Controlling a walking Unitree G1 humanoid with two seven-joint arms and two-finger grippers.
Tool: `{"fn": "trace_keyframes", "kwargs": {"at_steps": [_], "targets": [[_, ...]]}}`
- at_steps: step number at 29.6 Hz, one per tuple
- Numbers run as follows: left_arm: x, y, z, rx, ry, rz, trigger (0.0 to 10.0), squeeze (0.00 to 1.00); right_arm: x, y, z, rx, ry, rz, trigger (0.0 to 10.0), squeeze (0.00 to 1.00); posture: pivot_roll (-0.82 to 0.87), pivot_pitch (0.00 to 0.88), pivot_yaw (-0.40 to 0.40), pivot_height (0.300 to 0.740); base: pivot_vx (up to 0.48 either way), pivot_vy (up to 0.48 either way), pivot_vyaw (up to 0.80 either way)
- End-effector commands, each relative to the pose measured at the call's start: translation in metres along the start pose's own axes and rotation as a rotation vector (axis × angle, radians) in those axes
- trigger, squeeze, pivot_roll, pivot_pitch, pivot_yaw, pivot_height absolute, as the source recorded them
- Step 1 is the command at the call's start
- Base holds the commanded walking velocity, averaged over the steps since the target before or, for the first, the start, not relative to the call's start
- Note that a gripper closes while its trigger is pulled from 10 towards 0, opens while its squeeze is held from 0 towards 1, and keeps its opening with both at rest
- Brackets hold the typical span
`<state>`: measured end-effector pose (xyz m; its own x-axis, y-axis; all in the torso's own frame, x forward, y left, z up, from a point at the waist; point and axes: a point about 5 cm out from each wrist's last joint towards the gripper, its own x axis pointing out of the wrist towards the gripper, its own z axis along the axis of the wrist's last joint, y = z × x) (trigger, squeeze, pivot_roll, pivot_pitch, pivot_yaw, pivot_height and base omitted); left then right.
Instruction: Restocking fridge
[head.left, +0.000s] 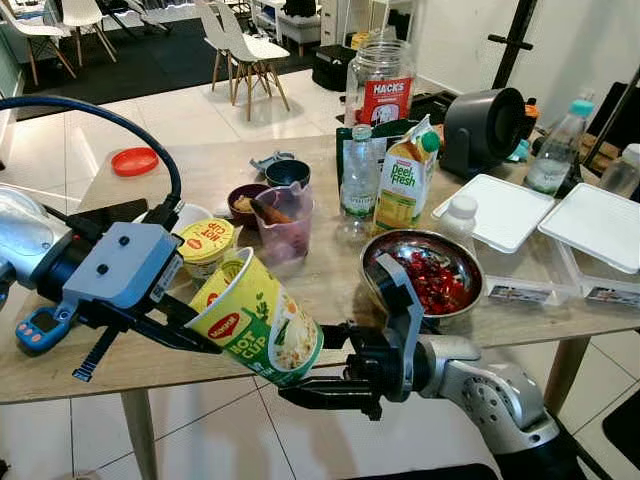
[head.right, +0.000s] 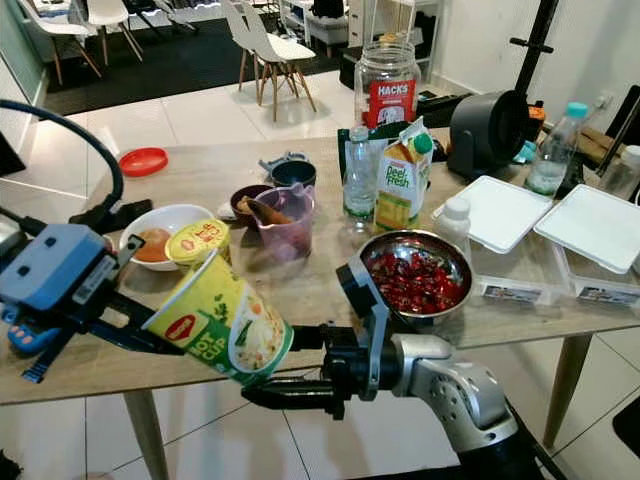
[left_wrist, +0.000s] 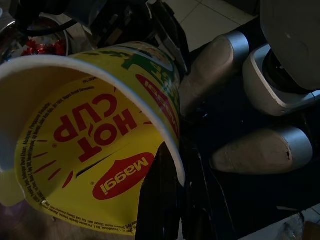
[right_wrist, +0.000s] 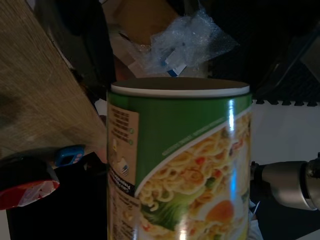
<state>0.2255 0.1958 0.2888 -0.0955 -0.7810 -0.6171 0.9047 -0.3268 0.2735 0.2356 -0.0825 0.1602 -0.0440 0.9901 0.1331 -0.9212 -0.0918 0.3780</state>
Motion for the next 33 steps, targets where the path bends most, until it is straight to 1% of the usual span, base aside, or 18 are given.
{"fn": "trace_keyframes", "kwargs": {"at_steps": [1,5,10,11,12,13,15,17,18,19,21,22,25,27,29,30,32,33], "targets": [[0.0,-0.001,-0.002,-0.018,-0.006,-0.007,0.0,0.0,0.002,0.003,0.0,-0.03,0.031,0.023,10.0,1.0,-0.02,0.0,0.027,0.74,0.0,0.0,0.0],[0.0,-0.001,-0.002,-0.018,-0.007,-0.009,0.0,0.0,0.0,0.003,0.0,-0.037,0.044,0.019,10.0,1.0,-0.02,0.0,0.027,0.74,0.0,0.0,0.0],[0.002,-0.003,-0.001,-0.023,-0.008,-0.027,0.0,0.0,-0.009,0.001,0.008,-0.09,0.085,-0.01,10.0,1.0,-0.01,0.0,0.031,0.74,0.0,0.0,0.0],[0.002,-0.003,-0.001,-0.026,-0.006,-0.034,0.0,0.0,-0.013,-0.001,0.012,-0.122,0.11,-0.033,10.0,0.66,-0.01,0.0,0.032,0.74,0.0,0.0,0.0],[0.002,-0.004,-0.001,-0.034,-0.004,-0.043,0.0,0.0,-0.019,-0.004,0.018,-0.157,0.138,-0.065,10.0,0.0,-0.01,0.0,0.036,0.74,0.0,0.0,0.0],[0.002,-0.004,-0.001,-0.034,-0.004,-0.043,0.0,0.0,-0.019,-0.004,0.018,-0.157,0.138,-0.065,10.0,0.0,-0.01,0.0,0.036,0.74,0.0,0.0,0.0],[0.003,-0.005,-0.002,-0.046,0.001,-0.052,0.0,0.0,-0.027,-0.008,0.027,-0.205,0.169,-0.112,10.0,0.0,-0.01,0.0,0.036,0.74,0.0,0.0,0.0],[0.005,-0.007,-0.007,-0.073,0.012,-0.061,0.0,0.0,-0.038,-0.017,0.035,-0.285,0.243,-0.22,10.0,0.0,-0.01,0.0,0.039,0.74,0.0,0.0,0.0],[0.005,-0.007,-0.007,-0.073,0.012,-0.061,0.0,0.0,-0.038,-0.017,0.035,-0.285,0.243,-0.22,10.0,0.0,-0.01,0.0,0.039,0.74,0.0,0.0,0.0],[0.006,-0.007,-0.009,-0.083,0.015,-0.064,0.0,0.0,-0.041,-0.02,0.038,-0.309,0.268,-0.256,10.0,0.0,-0.01,0.0,0.039,0.74,0.0,0.0,0.0],[0.006,-0.007,-0.009,-0.083,0.015,-0.064,0.0,0.0,-0.041,-0.02,0.038,-0.309,0.268,-0.256,10.0,0.0,-0.01,0.0,0.039,0.74,0.0,0.0,0.0],[0.008,-0.008,-0.012,-0.096,0.023,-0.067,0.0,0.0,-0.044,-0.024,0.039,-0.331,0.289,-0.292,10.0,0.0,-0.01,0.002,0.042,0.74,0.0,0.0,0.0],[0.011,-0.011,-0.022,-0.137,0.063,-0.078,0.0,0.0,-0.052,-0.026,0.039,-0.331,0.312,-0.326,10.0,0.0,-0.01,0.006,0.045,0.74,0.0,0.0,0.0],[0.011,-0.011,-0.022,-0.137,0.063,-0.078,0.0,0.0,-0.052,-0.026,0.039,-0.331,0.312,-0.326,10.0,0.0,-0.01,0.006,0.045,0.74,0.0,0.0,0.0],[0.011,-0.011,-0.037,-0.177,0.126,-0.065,0.0,0.0,-0.06,-0.02,0.041,-0.312,0.321,-0.317,10.0,0.0,0.0,0.013,0.054,0.74,0.0,0.0,0.0],[0.011,-0.011,-0.037,-0.177,0.126,-0.065,0.0,0.0,-0.06,-0.02,0.041,-0.312,0.321,-0.317,10.0,0.0,0.0,0.013,0.054,0.74,0.0,0.0,0.0],[0.012,-0.008,-0.05,-0.194,0.18,-0.032,0.0,0.0,-0.065,-0.017,0.043,-0.306,0.338,-0.308,10.0,0.0,0.0,0.015,0.054,0.74,0.0,0.0,0.0],[0.012,-0.006,-0.055,-0.196,0.202,-0.011,0.7,0.0,-0.066,-0.017,0.042,-0.298,0.341,-0.303,10.0,0.0,0.0,0.017,0.054,0.74,0.0,0.0,0.0]]}}
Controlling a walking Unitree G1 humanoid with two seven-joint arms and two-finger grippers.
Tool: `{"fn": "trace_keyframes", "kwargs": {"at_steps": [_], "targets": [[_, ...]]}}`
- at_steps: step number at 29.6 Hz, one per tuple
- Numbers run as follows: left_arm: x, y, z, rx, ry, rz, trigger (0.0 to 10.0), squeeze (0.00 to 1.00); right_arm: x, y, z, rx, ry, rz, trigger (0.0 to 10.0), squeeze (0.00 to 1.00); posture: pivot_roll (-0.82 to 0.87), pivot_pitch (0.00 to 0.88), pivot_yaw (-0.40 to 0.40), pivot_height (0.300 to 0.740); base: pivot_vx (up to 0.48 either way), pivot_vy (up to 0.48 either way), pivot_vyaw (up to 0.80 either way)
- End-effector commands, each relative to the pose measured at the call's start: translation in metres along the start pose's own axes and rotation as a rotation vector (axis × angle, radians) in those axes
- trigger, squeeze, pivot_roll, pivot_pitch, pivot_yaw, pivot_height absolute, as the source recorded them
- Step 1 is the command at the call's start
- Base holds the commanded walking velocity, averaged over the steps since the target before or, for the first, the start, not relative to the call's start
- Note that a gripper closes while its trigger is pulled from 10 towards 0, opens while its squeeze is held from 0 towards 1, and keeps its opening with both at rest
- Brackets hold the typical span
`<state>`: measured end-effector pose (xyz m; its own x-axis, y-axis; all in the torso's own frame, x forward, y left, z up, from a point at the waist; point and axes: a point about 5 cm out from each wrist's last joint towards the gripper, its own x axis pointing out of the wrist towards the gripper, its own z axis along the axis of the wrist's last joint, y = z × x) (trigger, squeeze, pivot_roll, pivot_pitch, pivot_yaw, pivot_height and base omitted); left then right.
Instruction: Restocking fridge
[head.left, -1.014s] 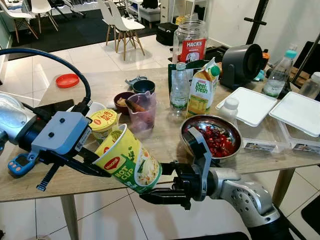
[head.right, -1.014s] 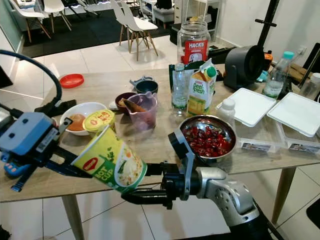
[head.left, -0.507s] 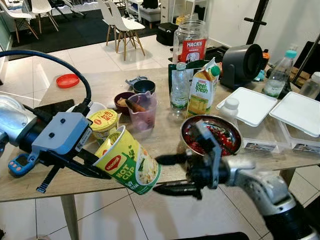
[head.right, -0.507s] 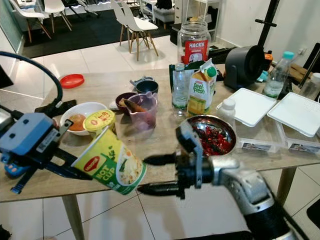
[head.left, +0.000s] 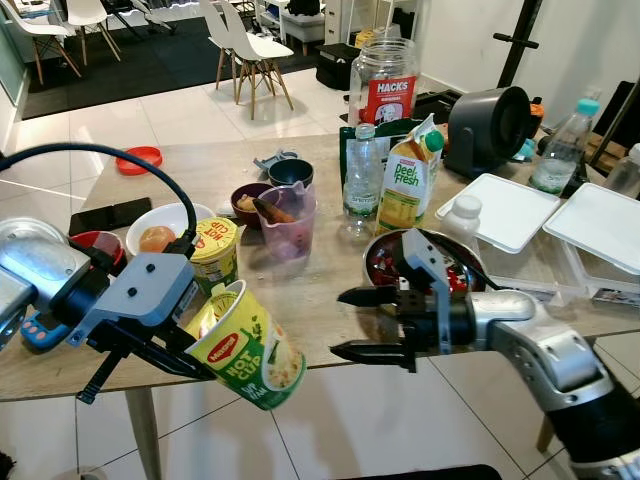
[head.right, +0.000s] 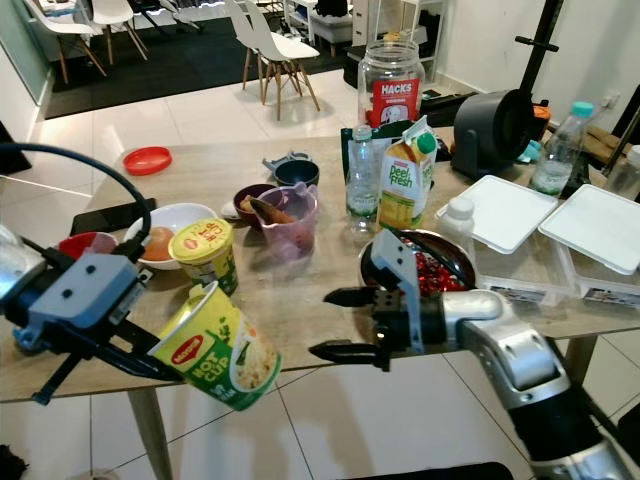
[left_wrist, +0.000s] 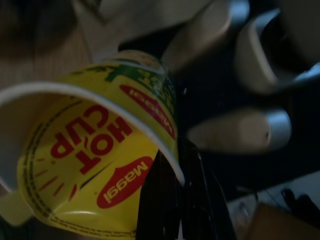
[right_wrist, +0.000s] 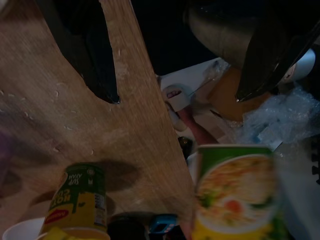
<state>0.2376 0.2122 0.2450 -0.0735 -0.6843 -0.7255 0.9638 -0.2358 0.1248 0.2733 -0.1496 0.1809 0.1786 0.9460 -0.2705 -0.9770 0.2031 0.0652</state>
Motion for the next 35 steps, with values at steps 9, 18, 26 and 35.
{"fn": "trace_keyframes", "kwargs": {"at_steps": [9,18,26,35], "targets": [[0.003,0.014,-0.017,-0.009,0.093,0.123,10.0,0.0,0.018,0.016,-0.006,0.077,0.02,0.093,10.0,0.0,0.0,0.025,0.058,0.74,0.0,0.0,0.0],[-0.006,0.029,-0.021,-0.015,0.105,0.192,10.0,0.0,0.065,0.017,-0.024,0.231,-0.015,-0.02,10.0,0.0,-0.01,0.026,0.065,0.74,0.0,0.0,0.0],[-0.011,0.032,-0.024,-0.042,0.097,0.142,10.0,0.0,0.095,-0.003,-0.01,0.255,-0.14,-0.254,10.0,0.0,0.0,0.025,0.071,0.74,0.0,0.0,0.0],[-0.012,0.035,-0.023,-0.036,0.091,0.109,10.0,0.0,0.117,-0.002,-0.005,0.277,-0.186,-0.35,10.0,0.0,0.0,0.022,0.073,0.74,0.0,0.0,0.0]]}}
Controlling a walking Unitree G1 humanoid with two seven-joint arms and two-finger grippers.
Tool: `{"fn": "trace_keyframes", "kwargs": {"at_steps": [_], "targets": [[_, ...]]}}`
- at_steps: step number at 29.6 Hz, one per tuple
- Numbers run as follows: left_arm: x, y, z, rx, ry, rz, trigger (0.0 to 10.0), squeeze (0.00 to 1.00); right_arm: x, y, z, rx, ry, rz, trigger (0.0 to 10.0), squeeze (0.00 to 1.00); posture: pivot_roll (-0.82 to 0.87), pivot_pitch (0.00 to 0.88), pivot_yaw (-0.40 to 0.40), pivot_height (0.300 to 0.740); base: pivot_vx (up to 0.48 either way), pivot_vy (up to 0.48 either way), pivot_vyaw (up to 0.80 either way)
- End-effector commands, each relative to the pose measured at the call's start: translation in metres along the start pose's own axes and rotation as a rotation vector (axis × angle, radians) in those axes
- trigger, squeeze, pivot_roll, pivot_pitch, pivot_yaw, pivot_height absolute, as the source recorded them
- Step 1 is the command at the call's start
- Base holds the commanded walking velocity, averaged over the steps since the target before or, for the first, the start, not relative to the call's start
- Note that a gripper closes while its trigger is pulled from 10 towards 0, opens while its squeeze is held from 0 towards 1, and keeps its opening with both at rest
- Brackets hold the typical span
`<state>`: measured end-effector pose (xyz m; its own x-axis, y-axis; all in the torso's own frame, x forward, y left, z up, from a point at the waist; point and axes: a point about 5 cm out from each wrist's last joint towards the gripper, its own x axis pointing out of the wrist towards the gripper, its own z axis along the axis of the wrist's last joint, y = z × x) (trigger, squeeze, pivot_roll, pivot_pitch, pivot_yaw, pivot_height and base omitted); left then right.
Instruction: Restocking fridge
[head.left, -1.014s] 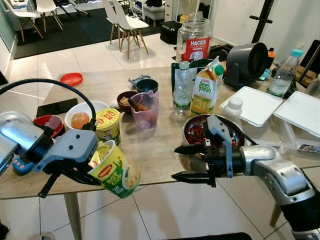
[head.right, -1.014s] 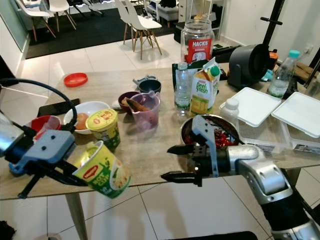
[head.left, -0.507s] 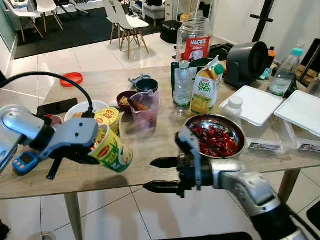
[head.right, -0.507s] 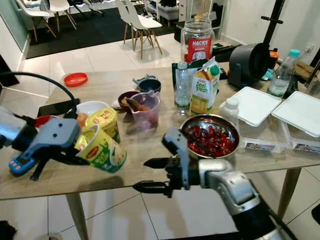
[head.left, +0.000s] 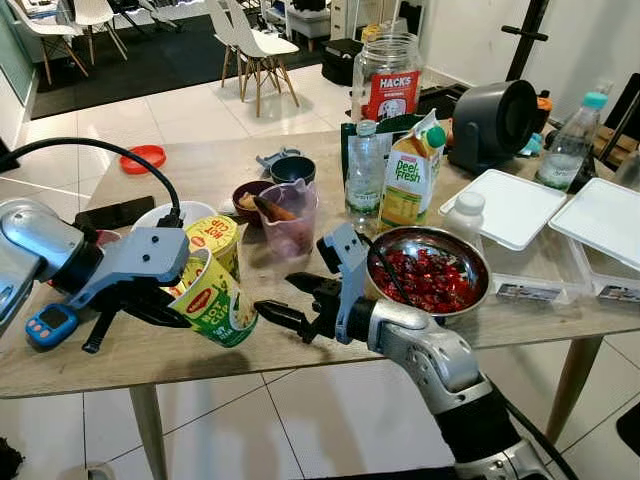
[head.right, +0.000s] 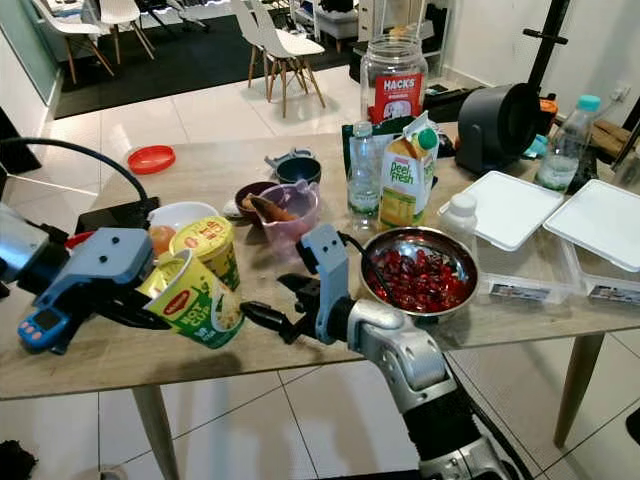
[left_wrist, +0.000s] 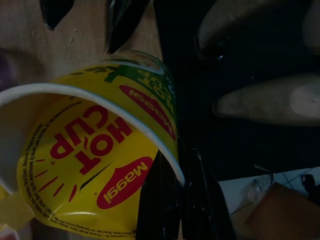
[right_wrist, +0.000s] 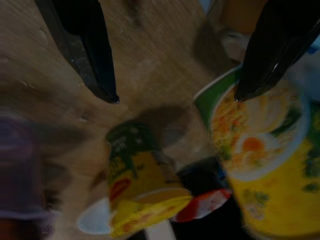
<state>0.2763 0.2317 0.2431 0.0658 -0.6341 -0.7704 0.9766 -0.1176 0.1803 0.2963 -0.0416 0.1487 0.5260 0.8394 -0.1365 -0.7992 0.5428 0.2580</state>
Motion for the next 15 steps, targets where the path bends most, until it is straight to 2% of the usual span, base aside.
{"fn": "trace_keyframes", "kwargs": {"at_steps": [1,4,5,14,15], "targets": [[0.003,0.003,0.003,0.02,-0.007,-0.012,10.0,0.0,0.002,0.004,-0.007,0.011,0.013,0.011,10.0,0.0,0.0,0.022,0.073,0.74,0.0,0.0,0.0],[0.003,0.003,0.003,0.023,-0.006,-0.013,10.0,0.0,0.001,0.011,-0.008,0.02,0.023,0.069,10.0,0.0,0.0,0.021,0.073,0.74,0.0,0.0,0.0],[0.003,0.003,0.003,0.026,-0.004,-0.017,10.0,0.0,-0.001,0.016,-0.009,0.016,0.034,0.129,10.0,0.0,0.0,0.019,0.071,0.74,0.0,0.0,0.0],[0.006,0.004,0.0,0.03,0.003,-0.016,10.0,0.0,-0.012,0.02,-0.005,-0.016,0.037,0.268,10.0,0.0,0.0,0.012,0.067,0.74,0.0,0.0,0.0],[0.007,0.004,0.0,0.029,0.003,-0.017,10.0,0.0,-0.012,0.022,-0.005,-0.017,0.032,0.278,10.0,0.56,0.0,0.012,0.067,0.74,0.0,0.0,0.0]]}}
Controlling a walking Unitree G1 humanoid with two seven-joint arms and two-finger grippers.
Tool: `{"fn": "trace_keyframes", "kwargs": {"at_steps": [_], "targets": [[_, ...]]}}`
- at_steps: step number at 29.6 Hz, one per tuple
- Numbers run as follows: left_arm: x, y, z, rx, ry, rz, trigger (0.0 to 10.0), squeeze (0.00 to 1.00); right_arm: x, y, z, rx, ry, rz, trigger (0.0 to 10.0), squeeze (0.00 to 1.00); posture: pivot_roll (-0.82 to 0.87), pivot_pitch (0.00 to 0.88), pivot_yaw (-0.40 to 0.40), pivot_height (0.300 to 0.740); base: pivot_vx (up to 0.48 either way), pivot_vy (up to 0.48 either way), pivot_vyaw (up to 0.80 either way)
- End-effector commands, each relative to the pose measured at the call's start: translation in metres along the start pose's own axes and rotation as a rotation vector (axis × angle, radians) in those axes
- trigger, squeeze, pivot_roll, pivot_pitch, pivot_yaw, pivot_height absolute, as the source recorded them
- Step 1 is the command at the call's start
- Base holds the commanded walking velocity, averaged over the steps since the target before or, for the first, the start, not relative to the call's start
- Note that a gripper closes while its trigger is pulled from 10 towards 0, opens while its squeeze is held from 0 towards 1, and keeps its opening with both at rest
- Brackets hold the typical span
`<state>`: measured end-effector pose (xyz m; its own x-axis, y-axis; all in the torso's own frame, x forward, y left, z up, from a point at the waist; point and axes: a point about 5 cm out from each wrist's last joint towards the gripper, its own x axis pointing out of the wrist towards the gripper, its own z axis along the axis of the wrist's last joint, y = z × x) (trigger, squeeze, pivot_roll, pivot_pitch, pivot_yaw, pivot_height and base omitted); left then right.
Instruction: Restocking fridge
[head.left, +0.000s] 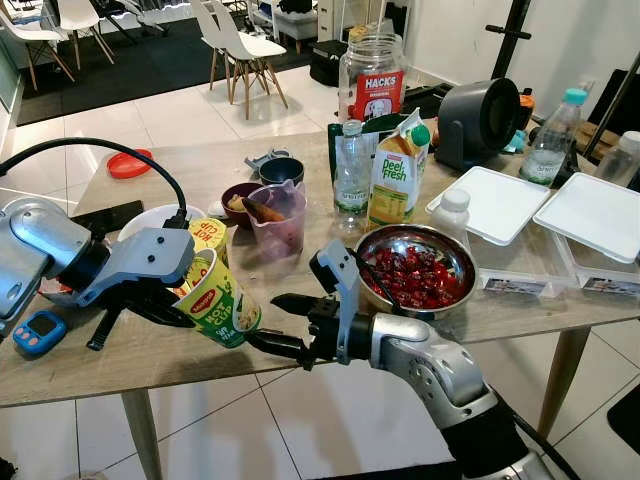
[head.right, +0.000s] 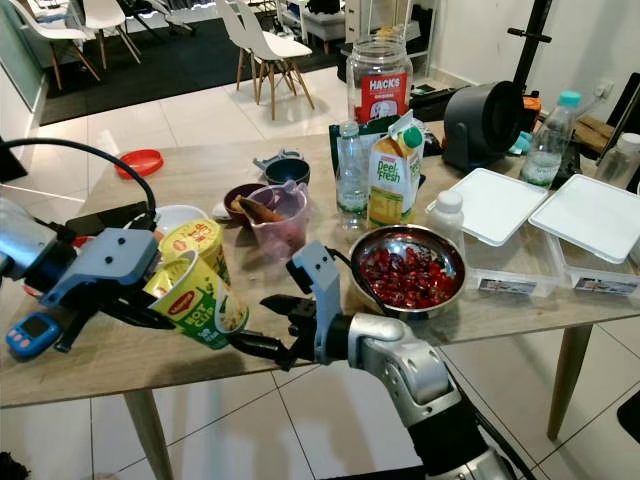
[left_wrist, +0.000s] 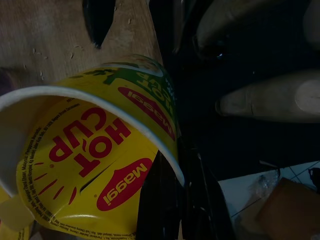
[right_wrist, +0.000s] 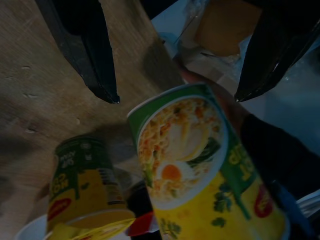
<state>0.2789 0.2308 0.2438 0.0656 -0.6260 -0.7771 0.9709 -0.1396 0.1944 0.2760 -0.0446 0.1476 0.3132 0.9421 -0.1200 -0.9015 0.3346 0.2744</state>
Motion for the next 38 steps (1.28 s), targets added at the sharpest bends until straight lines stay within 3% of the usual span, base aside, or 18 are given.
{"fn": "trace_keyframes", "kwargs": {"at_steps": [1,3,5,6,7,8,14,21,27,38], "targets": [[0.007,0.002,-0.002,0.001,-0.007,-0.016,10.0,0.0,0.004,0.007,0.002,-0.002,-0.023,0.04,10.0,0.66,0.0,0.014,0.071,0.74,0.0,0.0,0.0],[0.007,0.002,-0.002,0.0,-0.007,-0.018,10.0,0.0,0.005,0.008,0.003,0.002,-0.03,0.031,10.0,0.66,0.0,0.014,0.071,0.74,0.0,0.0,0.0],[0.008,0.003,-0.002,-0.001,-0.008,-0.019,10.0,0.0,0.008,0.009,0.003,0.005,-0.039,0.024,10.0,0.61,0.0,0.014,0.071,0.74,0.0,0.0,0.0],[0.008,0.004,-0.002,-0.001,-0.012,-0.02,10.0,0.0,0.01,0.01,0.004,0.01,-0.046,0.023,10.0,0.53,0.0,0.018,0.075,0.74,0.0,0.0,0.0],[0.008,0.005,-0.002,0.0,-0.015,-0.02,10.0,0.0,0.012,0.012,0.004,0.013,-0.05,0.024,10.0,0.53,0.0,0.018,0.075,0.74,0.0,0.0,0.0],[0.009,0.006,-0.002,0.001,-0.02,-0.021,10.0,0.0,0.014,0.015,0.004,0.011,-0.053,0.034,10.0,0.0,0.0,0.018,0.075,0.74,0.0,0.0,0.0],[0.014,0.011,0.0,0.006,-0.045,-0.024,10.0,0.0,0.026,0.022,0.003,0.007,-0.075,0.03,10.0,0.0,0.0,0.022,0.083,0.74,0.0,0.0,0.0],[0.017,0.015,0.004,0.018,-0.063,-0.025,10.0,0.0,0.035,0.02,0.005,-0.023,-0.085,-0.033,10.0,0.0,0.0,0.023,0.082,0.74,0.0,0.0,0.0],[0.014,0.021,0.012,0.037,-0.078,-0.025,10.0,0.0,0.049,0.016,-0.004,-0.163,0.002,-0.13,10.0,0.0,0.0,0.023,0.08,0.74,0.0,0.0,0.0],[0.011,0.024,0.016,0.057,-0.075,-0.015,10.0,0.0,0.046,0.004,-0.017,-0.183,0.101,-0.224,10.0,0.0,0.0,0.025,0.081,0.74,0.0,0.0,0.0]]}}
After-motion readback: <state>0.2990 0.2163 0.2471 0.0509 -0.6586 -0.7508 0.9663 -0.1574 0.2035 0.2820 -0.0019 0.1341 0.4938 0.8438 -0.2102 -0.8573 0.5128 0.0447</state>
